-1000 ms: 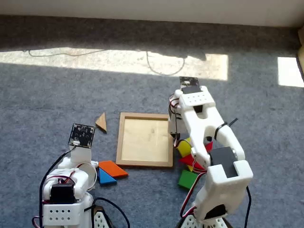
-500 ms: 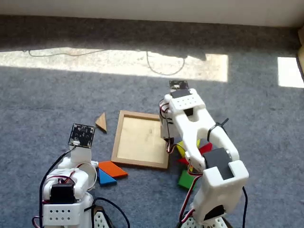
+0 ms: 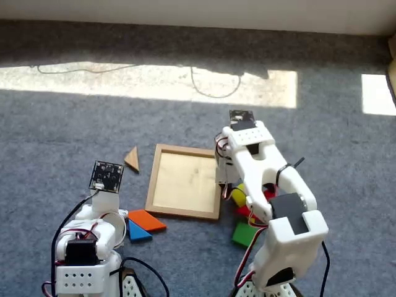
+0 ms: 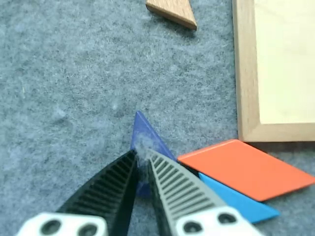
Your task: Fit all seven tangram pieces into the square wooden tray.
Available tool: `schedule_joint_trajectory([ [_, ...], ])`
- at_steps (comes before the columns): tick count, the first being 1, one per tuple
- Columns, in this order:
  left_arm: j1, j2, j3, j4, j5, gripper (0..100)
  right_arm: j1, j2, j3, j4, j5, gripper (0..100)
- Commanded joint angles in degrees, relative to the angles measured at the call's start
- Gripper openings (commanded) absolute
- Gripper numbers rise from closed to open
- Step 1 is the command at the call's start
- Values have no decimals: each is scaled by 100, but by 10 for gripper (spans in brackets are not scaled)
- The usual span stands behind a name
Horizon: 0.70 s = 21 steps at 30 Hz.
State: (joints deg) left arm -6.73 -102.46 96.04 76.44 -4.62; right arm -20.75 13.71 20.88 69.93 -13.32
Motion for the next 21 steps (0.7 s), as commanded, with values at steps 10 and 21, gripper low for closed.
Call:
schedule_joint_trajectory([
  [10, -48, -189, 110, 35, 53, 7, -514, -92, 198, 374, 360, 378],
  [21, -48, -189, 110, 35, 53, 7, -585, -119, 321, 356, 607, 378],
])
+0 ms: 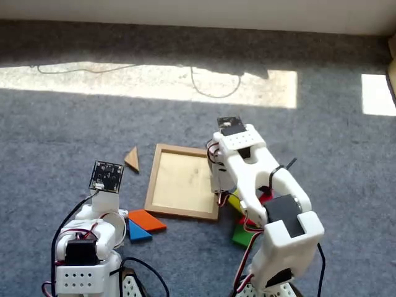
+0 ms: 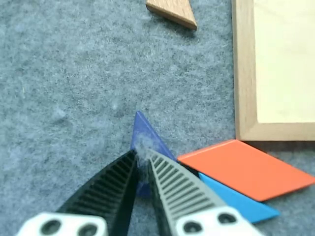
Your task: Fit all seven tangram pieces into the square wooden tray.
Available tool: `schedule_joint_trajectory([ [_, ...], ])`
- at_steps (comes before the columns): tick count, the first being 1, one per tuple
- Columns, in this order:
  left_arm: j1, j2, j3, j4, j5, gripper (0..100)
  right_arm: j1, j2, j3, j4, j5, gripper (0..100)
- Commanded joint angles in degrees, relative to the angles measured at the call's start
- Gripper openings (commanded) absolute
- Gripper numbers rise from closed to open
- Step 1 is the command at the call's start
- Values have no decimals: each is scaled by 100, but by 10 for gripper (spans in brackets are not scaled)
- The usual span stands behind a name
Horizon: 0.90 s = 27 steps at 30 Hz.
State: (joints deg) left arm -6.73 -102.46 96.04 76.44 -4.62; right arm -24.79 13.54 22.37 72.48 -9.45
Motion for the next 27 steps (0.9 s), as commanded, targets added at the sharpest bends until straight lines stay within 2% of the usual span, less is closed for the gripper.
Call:
schedule_joint_trajectory([
  [1, -48, -189, 110, 35, 53, 7, -180, -101, 171, 101, 273, 377],
  [27, -48, -189, 110, 35, 53, 7, -251, -127, 189, 145, 721, 376],
])
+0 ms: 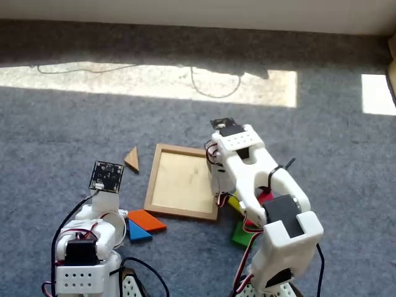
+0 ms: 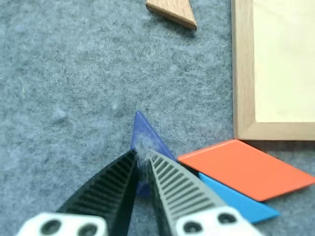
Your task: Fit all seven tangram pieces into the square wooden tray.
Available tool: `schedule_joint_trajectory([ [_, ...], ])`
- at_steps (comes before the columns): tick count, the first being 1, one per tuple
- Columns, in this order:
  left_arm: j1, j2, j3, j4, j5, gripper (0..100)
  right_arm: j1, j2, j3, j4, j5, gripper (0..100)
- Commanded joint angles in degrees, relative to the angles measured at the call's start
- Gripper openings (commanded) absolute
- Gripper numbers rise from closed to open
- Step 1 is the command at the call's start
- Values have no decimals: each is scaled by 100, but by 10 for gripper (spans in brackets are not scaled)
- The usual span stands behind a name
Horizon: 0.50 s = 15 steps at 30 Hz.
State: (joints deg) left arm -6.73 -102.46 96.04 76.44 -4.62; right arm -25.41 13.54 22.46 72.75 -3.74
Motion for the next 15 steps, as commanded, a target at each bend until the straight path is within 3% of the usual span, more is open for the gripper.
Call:
schedule_joint_trajectory([
  [1, -48, -189, 110, 35, 53, 7, -189, -127, 180, 127, 149, 376],
  [15, -48, -189, 110, 35, 53, 7, -347, -136, 154, 75, 352, 377],
])
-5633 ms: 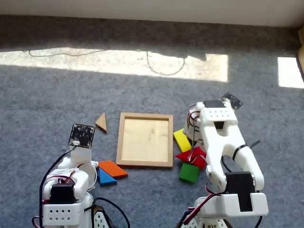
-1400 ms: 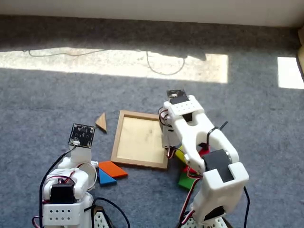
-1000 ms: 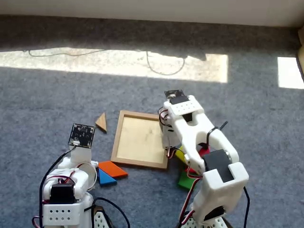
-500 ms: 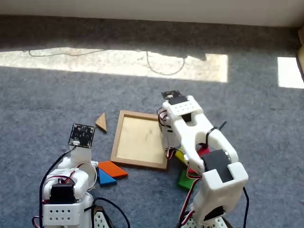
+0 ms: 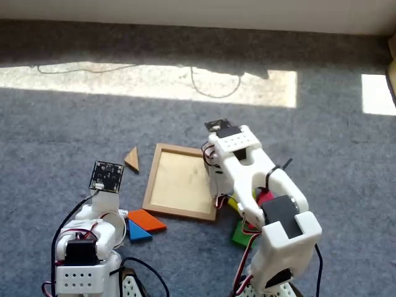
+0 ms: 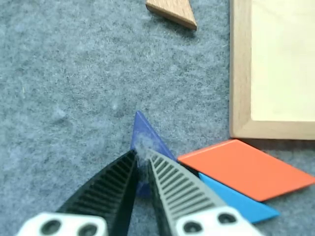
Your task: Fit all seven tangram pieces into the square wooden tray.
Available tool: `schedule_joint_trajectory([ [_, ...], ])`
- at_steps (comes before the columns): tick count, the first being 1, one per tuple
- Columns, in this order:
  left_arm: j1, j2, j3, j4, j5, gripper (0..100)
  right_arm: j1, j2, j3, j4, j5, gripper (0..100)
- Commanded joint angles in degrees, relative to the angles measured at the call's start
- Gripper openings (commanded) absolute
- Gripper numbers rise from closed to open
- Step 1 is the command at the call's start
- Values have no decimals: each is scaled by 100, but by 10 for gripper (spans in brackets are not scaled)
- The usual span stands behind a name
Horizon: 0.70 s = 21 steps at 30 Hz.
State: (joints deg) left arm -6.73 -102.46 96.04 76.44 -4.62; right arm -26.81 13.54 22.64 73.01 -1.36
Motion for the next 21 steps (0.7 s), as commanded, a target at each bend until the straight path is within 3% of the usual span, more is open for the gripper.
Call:
schedule_joint_trajectory([
  [1, -48, -189, 110, 35, 53, 7, -198, -136, 110, 48, 123, 377],
  [15, -48, -189, 110, 35, 53, 7, -198, -1481, 435, -163, 141, 377],
  [21, -48, -189, 110, 35, 53, 7, -198, -1560, 1314, -945, 105, 377],
])
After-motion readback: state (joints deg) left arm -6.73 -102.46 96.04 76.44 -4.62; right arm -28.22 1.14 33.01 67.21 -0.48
